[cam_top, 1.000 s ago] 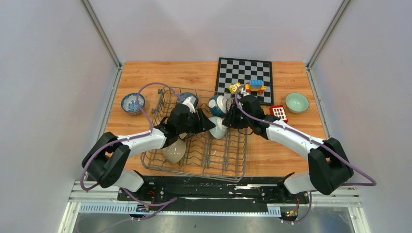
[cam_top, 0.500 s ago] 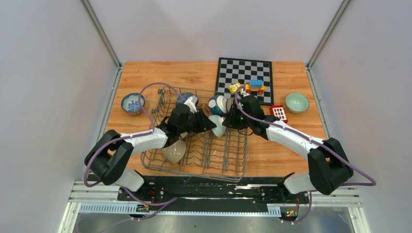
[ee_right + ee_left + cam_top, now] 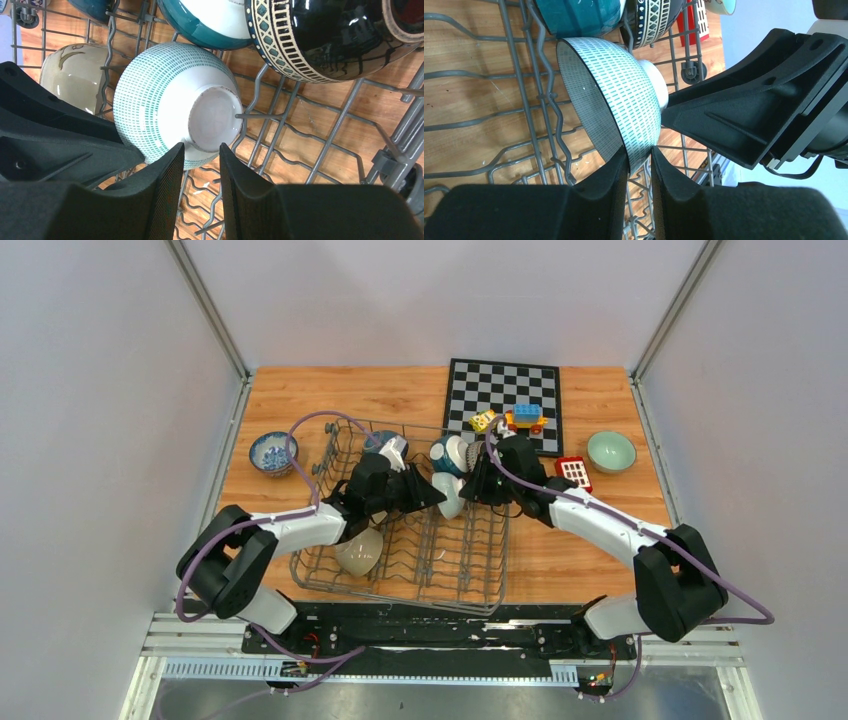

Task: Unload the bowls from the dish rack
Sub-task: Pick up the bowl from the dish rack.

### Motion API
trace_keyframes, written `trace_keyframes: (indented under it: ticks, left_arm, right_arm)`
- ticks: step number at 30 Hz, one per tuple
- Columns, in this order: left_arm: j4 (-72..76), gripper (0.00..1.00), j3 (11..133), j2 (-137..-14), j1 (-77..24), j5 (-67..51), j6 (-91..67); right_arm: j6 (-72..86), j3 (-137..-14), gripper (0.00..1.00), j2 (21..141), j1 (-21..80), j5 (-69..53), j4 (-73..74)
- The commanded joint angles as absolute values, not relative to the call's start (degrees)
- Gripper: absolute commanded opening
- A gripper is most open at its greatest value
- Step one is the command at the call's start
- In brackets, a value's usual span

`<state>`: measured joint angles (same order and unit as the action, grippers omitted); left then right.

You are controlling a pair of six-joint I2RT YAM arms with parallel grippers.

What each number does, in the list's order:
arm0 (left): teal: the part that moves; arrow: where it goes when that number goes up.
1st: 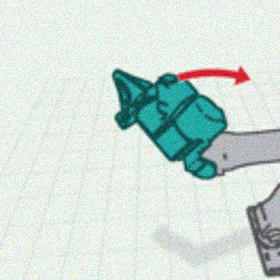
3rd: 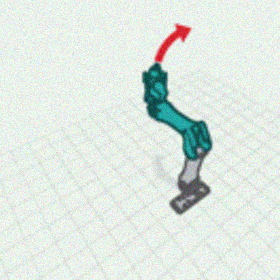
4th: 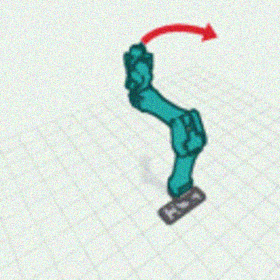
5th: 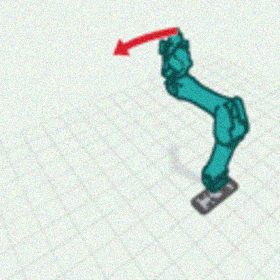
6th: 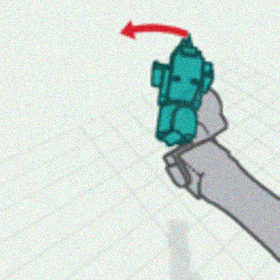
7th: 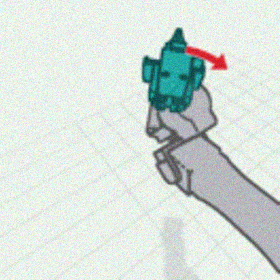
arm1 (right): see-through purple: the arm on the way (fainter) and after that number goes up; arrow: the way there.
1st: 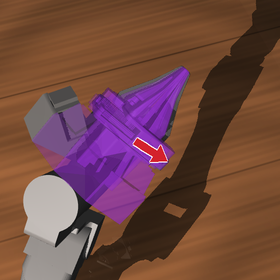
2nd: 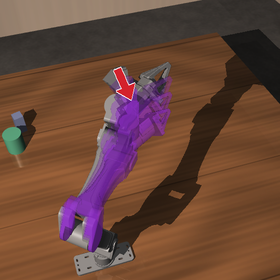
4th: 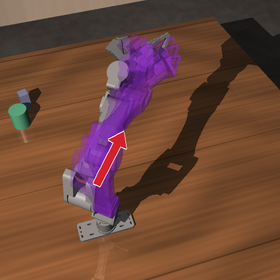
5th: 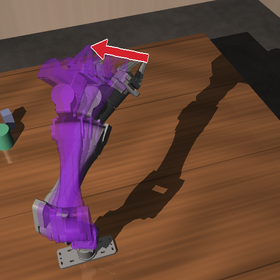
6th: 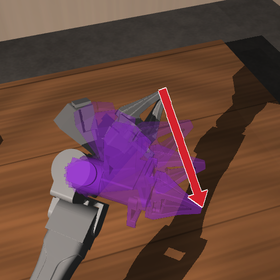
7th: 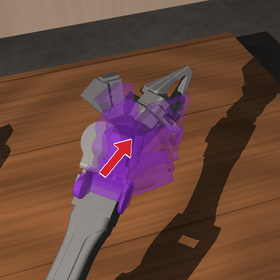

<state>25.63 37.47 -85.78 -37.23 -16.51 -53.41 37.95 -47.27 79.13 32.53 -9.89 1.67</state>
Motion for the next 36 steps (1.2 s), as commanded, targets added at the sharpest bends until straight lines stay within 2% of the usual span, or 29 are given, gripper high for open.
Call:
trace_keyframes:
  ticks: [1,4,13,24,28,30,33,36]
  left_arm:
    - [33.3,0.2,37.6,-86.4,-37.5,-19.2,-54.3]
    - [33.9,0.18,37.6,-86.4,-37.5,-19.5,-54.3]
    - [34.4,0.0,36.6,-85.6,-37.5,-19.8,-53.9]
    - [34.8,0.0,36.2,-85.6,-37.6,-20.2,-53.7]
    - [35.0,0.26,36.6,-86.6,-37.5,-20.7,-54.3]
    - [35.6,0.29,36.6,-86.9,-37.5,-20.8,-54.7]
    - [36.0,0.28,37.0,-87.3,-37.6,-20.9,-54.9]
    - [37.0,0.19,37.0,-87.7,-37.6,-21.3,-55.3]
  right_arm:
    - [38.5,-46.3,0.35,79.5,32.2,-10.8,1.1]
    - [38.6,-46.3,0.35,79.7,32.2,-11.0,1.0]
    - [38.3,-46.1,0.35,79.1,32.2,-11.7,0.6]
    - [38.1,-45.7,0.36,78.5,32.2,-12.7,0.5]
    - [38.2,-45.9,0.36,78.8,32.2,-13.5,0.5]
    - [38.2,-45.9,0.36,79.1,32.2,-13.7,0.5]
    - [38.3,-46.0,0.36,79.2,32.2,-13.9,0.5]
    - [38.5,-46.0,0.36,79.4,32.2,-14.4,-1.0]
